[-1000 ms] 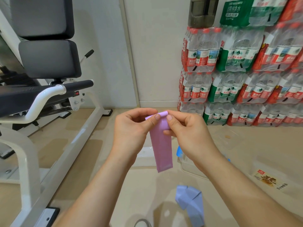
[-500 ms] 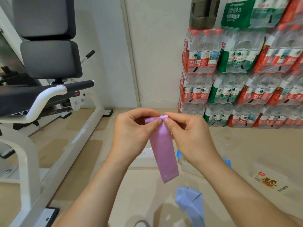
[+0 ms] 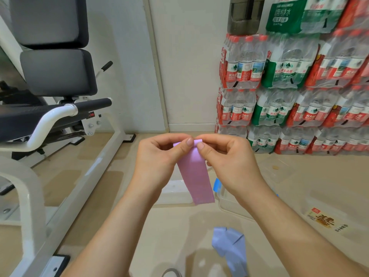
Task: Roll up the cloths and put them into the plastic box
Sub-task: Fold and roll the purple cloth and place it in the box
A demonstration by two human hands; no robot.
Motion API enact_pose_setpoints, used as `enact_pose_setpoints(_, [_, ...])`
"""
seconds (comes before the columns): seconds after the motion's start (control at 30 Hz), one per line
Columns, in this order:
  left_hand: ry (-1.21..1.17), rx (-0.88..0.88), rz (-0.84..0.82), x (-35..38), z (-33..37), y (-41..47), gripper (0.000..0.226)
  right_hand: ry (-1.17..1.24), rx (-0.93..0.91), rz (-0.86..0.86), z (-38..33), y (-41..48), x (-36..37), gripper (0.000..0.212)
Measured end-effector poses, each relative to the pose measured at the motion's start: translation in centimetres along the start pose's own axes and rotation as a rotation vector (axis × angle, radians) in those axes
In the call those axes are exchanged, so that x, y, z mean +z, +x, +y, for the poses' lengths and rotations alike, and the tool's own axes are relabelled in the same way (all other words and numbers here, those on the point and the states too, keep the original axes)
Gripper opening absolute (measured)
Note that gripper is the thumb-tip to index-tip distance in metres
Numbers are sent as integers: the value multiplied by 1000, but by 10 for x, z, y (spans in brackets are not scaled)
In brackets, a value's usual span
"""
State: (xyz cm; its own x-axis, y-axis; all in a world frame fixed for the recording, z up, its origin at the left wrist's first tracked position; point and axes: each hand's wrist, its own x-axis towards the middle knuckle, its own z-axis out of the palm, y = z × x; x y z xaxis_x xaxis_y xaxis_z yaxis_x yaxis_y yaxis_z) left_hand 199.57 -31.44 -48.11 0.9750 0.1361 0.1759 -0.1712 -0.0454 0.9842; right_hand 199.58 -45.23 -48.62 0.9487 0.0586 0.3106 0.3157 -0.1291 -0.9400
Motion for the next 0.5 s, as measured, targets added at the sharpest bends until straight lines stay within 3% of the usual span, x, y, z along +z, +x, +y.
enact_pose_setpoints(0.27, [-13,-14,22,1,-1,0,12,86,69,-23,0,2,-3,19])
enact_pose_setpoints(0.5, [64,-3,-41,2,-1,-1,7,55,69,31,-2,3,-7,29])
